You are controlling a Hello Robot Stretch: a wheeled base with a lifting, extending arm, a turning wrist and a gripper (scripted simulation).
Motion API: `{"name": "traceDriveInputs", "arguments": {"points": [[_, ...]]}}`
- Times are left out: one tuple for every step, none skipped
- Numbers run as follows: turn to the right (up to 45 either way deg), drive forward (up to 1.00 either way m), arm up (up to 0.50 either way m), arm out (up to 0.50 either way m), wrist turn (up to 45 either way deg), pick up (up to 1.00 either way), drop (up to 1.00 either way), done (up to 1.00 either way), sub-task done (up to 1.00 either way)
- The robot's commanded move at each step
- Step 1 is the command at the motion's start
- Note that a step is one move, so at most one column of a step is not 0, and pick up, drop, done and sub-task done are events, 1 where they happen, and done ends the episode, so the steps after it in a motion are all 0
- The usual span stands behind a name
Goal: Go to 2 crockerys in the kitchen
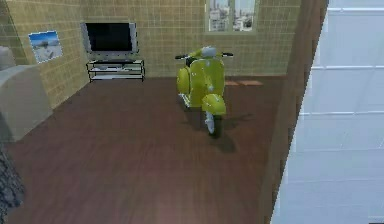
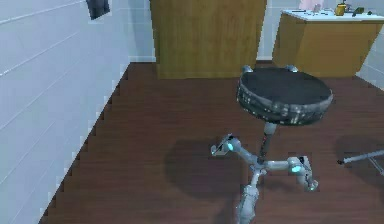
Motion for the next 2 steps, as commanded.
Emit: {"name": "traceDriveInputs", "arguments": {"points": [[-9.0, 0.00, 0.00, 0.00, 0.0, 0.00, 0.00, 0.00, 0.00], [0.0, 0.10, 0.00, 0.00, 0.0, 0.00, 0.00, 0.00, 0.00]]}}
